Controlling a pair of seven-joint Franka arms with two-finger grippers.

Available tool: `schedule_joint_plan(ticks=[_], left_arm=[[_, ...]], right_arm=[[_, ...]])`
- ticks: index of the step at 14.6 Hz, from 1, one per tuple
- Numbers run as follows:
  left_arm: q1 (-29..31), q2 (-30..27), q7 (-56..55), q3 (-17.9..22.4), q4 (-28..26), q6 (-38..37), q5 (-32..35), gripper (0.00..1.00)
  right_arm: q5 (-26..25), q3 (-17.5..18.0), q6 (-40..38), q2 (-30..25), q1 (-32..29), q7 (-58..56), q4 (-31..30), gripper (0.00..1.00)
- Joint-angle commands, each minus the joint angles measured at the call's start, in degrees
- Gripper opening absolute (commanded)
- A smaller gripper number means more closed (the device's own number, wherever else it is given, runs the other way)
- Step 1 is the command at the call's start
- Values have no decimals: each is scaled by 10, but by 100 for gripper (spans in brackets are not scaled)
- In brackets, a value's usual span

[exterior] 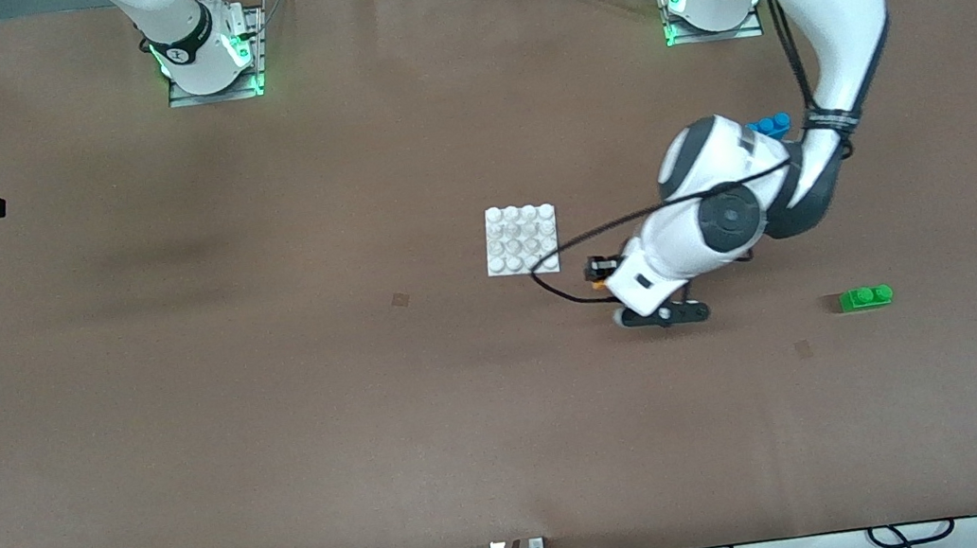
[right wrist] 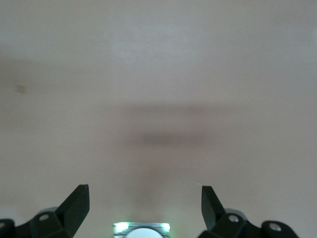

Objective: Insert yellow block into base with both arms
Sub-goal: 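Carry the yellow block over the plate while the right gripper returns to rest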

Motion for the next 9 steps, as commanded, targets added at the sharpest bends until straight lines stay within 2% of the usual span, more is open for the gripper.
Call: schedule_joint_plan(ticks=[1, 2, 3, 5, 9], left_arm=[[-65, -29, -37, 31, -11, -4, 9, 46], [-95, -49, -37, 51, -41, 20, 8, 45], [-116, -83, -34, 76, -94, 70, 1, 42], [-137, -125, -30, 94, -177, 147, -17, 40], [-189, -108, -46, 96, -185, 170, -27, 40]], right_arm=[[24, 33, 14, -14, -26, 0, -12, 100], [21, 36, 13, -15, -29, 0, -12, 100], [13, 39, 12, -17, -29, 0, -12, 100], [-4, 45, 12, -15, -20, 0, -11, 100], [-10, 45, 5, -12, -17, 0, -9, 100]])
